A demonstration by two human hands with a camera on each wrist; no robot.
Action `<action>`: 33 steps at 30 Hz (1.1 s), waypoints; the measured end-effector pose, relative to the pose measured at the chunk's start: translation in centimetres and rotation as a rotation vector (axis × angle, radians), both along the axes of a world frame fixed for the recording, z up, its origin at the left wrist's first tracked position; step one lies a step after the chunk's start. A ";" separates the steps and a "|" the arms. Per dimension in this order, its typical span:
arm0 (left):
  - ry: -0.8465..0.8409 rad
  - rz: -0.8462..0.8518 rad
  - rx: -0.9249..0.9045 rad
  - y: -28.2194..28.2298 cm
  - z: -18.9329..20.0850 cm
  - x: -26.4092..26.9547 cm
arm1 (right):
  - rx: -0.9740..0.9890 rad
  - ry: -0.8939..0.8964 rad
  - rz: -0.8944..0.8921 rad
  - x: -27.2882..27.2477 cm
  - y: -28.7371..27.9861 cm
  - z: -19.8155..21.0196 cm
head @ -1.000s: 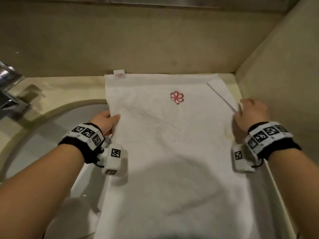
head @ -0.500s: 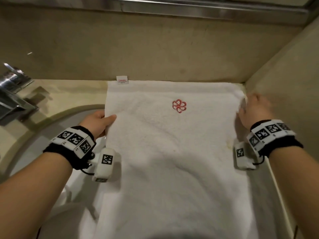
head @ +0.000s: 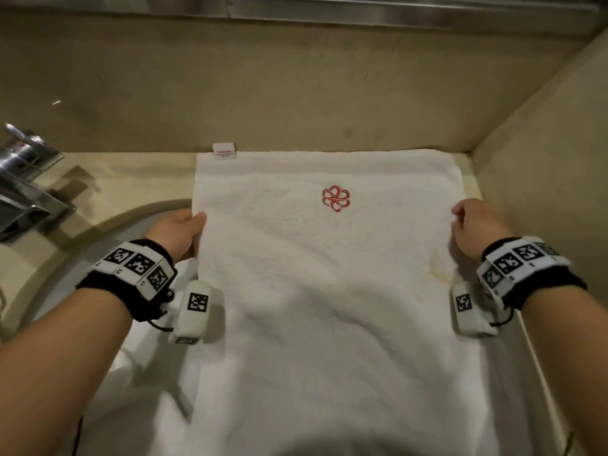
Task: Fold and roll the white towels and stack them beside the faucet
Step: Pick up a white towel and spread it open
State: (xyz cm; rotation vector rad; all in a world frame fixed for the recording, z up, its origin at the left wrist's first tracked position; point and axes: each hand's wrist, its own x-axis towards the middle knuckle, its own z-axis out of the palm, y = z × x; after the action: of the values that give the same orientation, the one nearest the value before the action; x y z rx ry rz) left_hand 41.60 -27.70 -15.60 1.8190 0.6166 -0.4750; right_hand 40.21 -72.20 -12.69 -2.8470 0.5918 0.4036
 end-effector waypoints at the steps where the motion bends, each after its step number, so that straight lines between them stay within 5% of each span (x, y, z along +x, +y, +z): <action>1: -0.002 -0.004 -0.002 -0.4 0.1 -0.1 | -0.011 0.018 -0.008 0.0 -0.2 0.1; 5: -0.090 -0.042 0.107 -1.9 1.2 -0.9 | 0.014 0.051 0.027 -1.4 -0.2 1.8; 9: -0.194 -0.146 0.315 -2.7 3.6 -4.3 | 0.090 -0.154 0.049 -7.3 0.7 4.9; 15: -0.286 -0.718 0.422 -4.6 7.7 -17.4 | 0.133 -0.059 0.001 -23.7 0.9 6.8; 22: -0.174 -1.149 0.690 -4.5 6.6 -30.3 | 0.102 0.098 -0.180 -36.7 1.2 1.7; 33: -0.329 -1.101 0.864 -4.5 4.6 -33.9 | 0.262 -0.218 -0.352 -36.2 -1.1 2.4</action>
State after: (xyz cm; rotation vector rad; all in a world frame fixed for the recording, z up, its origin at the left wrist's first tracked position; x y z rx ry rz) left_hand 7.66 -32.23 -10.99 2.9192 -0.5938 -0.6377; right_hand 4.05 -73.34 -10.25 -2.4317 0.8995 0.0981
